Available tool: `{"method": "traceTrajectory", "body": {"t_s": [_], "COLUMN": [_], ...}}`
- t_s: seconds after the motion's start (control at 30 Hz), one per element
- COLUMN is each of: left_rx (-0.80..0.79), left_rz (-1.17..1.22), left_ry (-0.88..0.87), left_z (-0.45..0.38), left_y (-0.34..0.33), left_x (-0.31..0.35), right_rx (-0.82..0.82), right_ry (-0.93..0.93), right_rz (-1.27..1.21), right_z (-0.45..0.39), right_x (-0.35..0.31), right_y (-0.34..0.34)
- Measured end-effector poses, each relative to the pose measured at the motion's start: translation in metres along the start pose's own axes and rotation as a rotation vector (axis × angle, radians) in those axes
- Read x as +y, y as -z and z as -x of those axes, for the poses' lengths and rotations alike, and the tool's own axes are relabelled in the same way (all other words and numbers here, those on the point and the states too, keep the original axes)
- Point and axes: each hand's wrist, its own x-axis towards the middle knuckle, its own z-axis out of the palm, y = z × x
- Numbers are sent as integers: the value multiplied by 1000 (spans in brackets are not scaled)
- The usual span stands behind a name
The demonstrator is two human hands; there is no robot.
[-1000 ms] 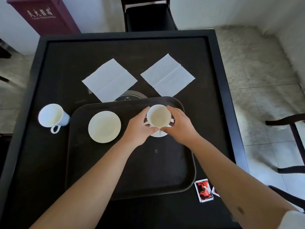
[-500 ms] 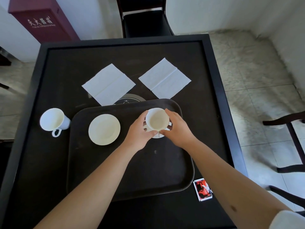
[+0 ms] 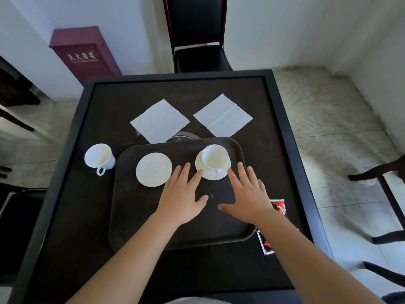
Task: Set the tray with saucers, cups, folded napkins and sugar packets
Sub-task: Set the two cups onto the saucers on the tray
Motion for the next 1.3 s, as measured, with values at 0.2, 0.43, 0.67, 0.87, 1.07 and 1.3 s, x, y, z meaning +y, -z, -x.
{"method": "traceTrajectory", "body": {"t_s": [0.2, 0.43, 0.67, 0.87, 1.07, 1.3], "left_rx": [-43, -32, -13, 3, -48, -56], "left_rz": [-36, -31, -22, 22, 77, 137], "left_ry": [26, 79, 150, 195, 185, 155], "left_z": [56, 98, 124, 146, 163, 157], "left_y": [-1, -1, 8, 20, 34, 51], "left_x": [-1, -23, -57, -96, -152, -240], "right_rx": [32, 34, -9, -83, -116, -144], "right_ry": [19, 67, 121, 213, 237, 233], "right_rz": [77, 82, 84, 87, 24, -15], "right_z": [37, 57, 60, 52, 34, 5], "right_x": [-18, -47, -89, -140, -204, -288], "right_y": [-7, -14, -22, -30, -31, -36]}}
